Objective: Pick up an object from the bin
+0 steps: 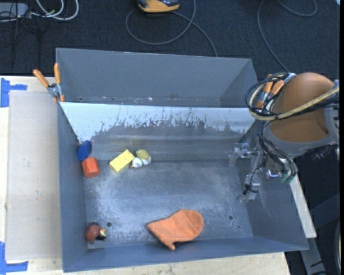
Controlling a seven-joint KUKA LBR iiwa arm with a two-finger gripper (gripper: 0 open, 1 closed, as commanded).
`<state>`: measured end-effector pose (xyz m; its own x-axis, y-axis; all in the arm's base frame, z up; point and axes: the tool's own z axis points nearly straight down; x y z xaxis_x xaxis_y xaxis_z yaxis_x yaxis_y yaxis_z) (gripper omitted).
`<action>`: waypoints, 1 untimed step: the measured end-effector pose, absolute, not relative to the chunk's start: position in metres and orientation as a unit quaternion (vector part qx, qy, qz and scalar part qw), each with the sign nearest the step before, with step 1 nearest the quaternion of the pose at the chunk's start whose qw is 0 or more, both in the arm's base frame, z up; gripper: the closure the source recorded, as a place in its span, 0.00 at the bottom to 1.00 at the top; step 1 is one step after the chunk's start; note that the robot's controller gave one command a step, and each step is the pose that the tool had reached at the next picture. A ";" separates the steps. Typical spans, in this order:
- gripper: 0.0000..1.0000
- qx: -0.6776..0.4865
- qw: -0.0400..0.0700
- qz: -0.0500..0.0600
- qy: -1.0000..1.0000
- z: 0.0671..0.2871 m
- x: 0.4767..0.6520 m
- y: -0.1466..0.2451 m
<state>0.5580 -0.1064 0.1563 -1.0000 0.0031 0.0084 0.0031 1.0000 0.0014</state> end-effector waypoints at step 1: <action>0.00 0.000 0.001 0.000 -1.000 0.161 0.560 -0.106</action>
Offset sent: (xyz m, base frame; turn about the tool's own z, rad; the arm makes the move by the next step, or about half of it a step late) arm -0.0403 0.1091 -0.0863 0.1104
